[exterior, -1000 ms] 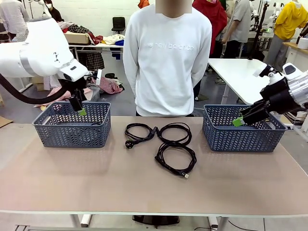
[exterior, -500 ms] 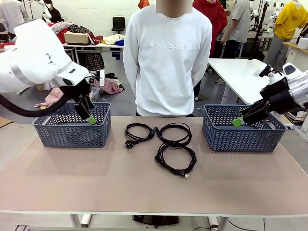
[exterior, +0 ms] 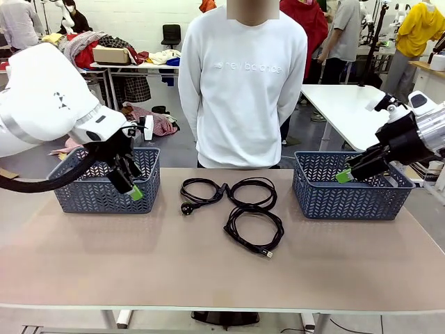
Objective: Organize the cables according to human instructions.
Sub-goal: Pick up a bundle of cables and place it in the basket indicated by the human.
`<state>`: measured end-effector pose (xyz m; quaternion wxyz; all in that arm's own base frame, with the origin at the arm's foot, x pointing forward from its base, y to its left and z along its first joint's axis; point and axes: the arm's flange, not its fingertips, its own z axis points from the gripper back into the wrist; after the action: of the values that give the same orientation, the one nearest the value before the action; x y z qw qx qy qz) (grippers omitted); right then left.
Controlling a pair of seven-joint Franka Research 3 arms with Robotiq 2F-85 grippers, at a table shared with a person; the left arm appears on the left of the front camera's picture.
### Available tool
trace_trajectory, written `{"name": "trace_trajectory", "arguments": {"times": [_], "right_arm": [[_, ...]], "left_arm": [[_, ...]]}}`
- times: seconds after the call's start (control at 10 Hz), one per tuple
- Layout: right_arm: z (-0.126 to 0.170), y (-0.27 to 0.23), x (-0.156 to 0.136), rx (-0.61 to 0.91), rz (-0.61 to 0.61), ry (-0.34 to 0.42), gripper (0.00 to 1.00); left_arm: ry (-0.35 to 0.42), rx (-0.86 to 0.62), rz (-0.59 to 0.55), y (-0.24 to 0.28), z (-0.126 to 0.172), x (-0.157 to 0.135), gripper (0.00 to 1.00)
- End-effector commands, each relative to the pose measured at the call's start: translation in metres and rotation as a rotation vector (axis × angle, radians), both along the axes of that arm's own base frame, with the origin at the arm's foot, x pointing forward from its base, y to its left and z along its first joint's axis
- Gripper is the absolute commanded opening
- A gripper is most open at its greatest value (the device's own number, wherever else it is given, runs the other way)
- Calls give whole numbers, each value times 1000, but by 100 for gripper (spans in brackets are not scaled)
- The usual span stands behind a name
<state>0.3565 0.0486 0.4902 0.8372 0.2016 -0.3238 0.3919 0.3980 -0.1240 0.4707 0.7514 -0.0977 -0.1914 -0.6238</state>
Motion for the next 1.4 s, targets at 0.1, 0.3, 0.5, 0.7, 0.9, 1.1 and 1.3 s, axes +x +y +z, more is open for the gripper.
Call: {"name": "trace_trajectory", "arguments": {"times": [0.1,0.3,0.5,0.7,0.9,1.1,1.3], "right_arm": [[-1,-1,3,15,20,-13,100],[-1,-1,3,15,20,-13,100],[-1,-1,3,15,20,-13,100],[-1,-1,3,15,20,-13,100],[-1,-1,3,15,20,-13,100],[-1,-1,3,15,20,-13,100],[-1,-1,3,15,20,-13,100]], "left_arm": [[-11,0,3,-1,4,4,100],[-11,0,3,-1,4,4,100],[-11,0,3,-1,4,4,100],[-11,0,3,-1,4,4,100],[-11,0,3,-1,4,4,100],[-11,0,3,-1,4,4,100],[-11,0,3,-1,4,4,100]]}}
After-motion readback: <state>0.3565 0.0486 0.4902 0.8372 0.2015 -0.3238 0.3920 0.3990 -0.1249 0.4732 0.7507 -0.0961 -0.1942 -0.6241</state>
